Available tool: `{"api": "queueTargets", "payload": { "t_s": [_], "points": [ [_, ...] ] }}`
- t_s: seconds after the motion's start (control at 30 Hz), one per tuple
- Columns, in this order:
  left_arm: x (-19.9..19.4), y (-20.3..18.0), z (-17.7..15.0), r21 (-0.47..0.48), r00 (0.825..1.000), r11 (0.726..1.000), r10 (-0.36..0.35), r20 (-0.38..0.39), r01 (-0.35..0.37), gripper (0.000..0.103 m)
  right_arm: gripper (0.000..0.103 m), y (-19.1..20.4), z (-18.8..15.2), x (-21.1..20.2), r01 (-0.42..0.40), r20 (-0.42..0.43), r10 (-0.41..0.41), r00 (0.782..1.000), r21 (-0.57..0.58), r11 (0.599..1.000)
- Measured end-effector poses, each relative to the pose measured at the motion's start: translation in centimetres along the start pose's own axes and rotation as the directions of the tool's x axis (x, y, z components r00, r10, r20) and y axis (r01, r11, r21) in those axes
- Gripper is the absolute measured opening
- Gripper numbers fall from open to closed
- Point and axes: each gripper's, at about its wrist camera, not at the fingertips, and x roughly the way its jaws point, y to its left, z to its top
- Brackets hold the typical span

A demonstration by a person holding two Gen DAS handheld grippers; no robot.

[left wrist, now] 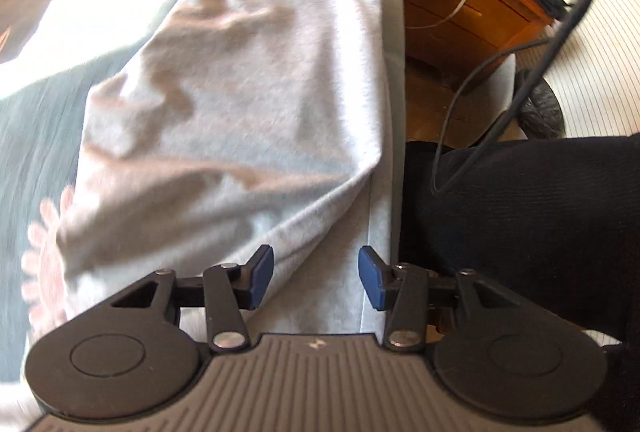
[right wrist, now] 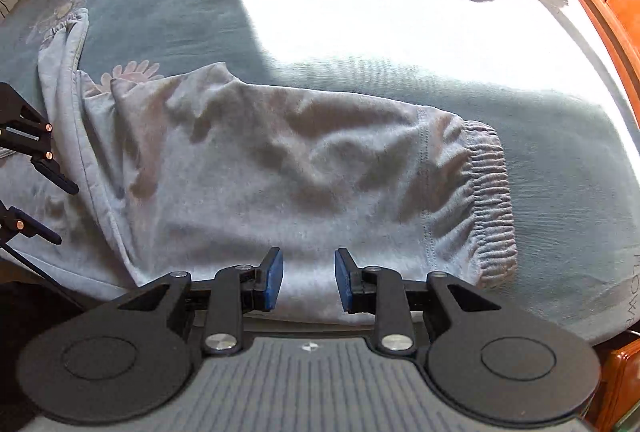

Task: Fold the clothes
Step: 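Open both grippers to release the waistband onto the pants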

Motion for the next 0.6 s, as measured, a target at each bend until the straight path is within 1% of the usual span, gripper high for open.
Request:
{"api": "queueTargets", "payload": {
  "t_s": [0.07, 0.13, 0.2, 0.23, 0.27, 0.3, 0.33, 0.37, 0.47, 0.5, 0.53, 0.6],
  "points": [
    [0.4, 0.7, -3.1, -0.134, 1.0, 0.991, 0.0, 0.0, 0.0, 0.046, 0.032, 3.8, 1.0, 1.1, -0.078, 0.0, 0.078, 0.997, -0.076, 0.994],
    [0.3, 1.5, -5.4, -0.238, 1.0, 0.971, 0.012, 0.014, -0.008, 0.047, 0.032, 7.6, 2.2, 2.9, -0.158, -0.019, 0.157, 0.987, -0.174, 0.972],
    [0.2, 2.4, -7.1, -0.341, 0.999, 0.94, 0.023, 0.036, -0.01, 0.048, 0.032, 11.0, 3.4, 4.8, -0.232, -0.04, 0.229, 0.973, -0.255, 0.939],
    [0.4, 3.0, -7.9, -0.402, 0.998, 0.916, 0.038, 0.051, -0.015, 0.053, 0.032, 12.6, 4.1, 5.8, -0.258, -0.052, 0.255, 0.966, -0.299, 0.918],
    [0.3, 3.8, -8.7, -0.462, 0.997, 0.887, 0.047, 0.067, -0.01, 0.056, 0.032, 14.0, 4.7, 6.7, -0.275, -0.061, 0.271, 0.961, -0.341, 0.899],
    [0.3, 4.4, -9.3, -0.509, 0.996, 0.861, 0.05, 0.08, -0.002, 0.056, 0.032, 15.2, 5.4, 7.5, -0.278, -0.065, 0.274, 0.959, -0.381, 0.882],
    [0.4, 5.0, -10.0, -0.566, 0.993, 0.824, 0.058, 0.099, 0.009, 0.056, 0.032, 16.3, 6.2, 8.4, -0.275, -0.067, 0.273, 0.96, -0.421, 0.865],
    [0.6, 5.7, -10.8, -0.623, 0.991, 0.782, 0.068, 0.119, 0.021, 0.056, 0.032, 17.1, 6.9, 9.1, -0.28, -0.071, 0.278, 0.958, -0.444, 0.851],
    [0.5, 7.2, -12.7, -0.735, 0.981, 0.675, 0.092, 0.173, 0.066, 0.059, 0.033, 18.2, 9.2, 11.4, -0.311, -0.1, 0.299, 0.949, -0.448, 0.838],
    [0.6, 7.6, -13.4, -0.77, 0.977, 0.632, 0.098, 0.192, 0.087, 0.06, 0.035, 18.6, 9.9, 12.1, -0.318, -0.108, 0.303, 0.947, -0.451, 0.834],
    [0.7, 7.9, -13.9, -0.797, 0.974, 0.596, 0.103, 0.203, 0.103, 0.062, 0.036, 19.0, 10.5, 12.6, -0.327, -0.116, 0.309, 0.944, -0.456, 0.828],
    [1.0, 8.3, -14.9, -0.831, 0.967, 0.541, 0.115, 0.228, 0.131, 0.062, 0.036, 19.6, 11.5, 13.3, -0.354, -0.136, 0.33, 0.934, -0.465, 0.812]
  ]
}}
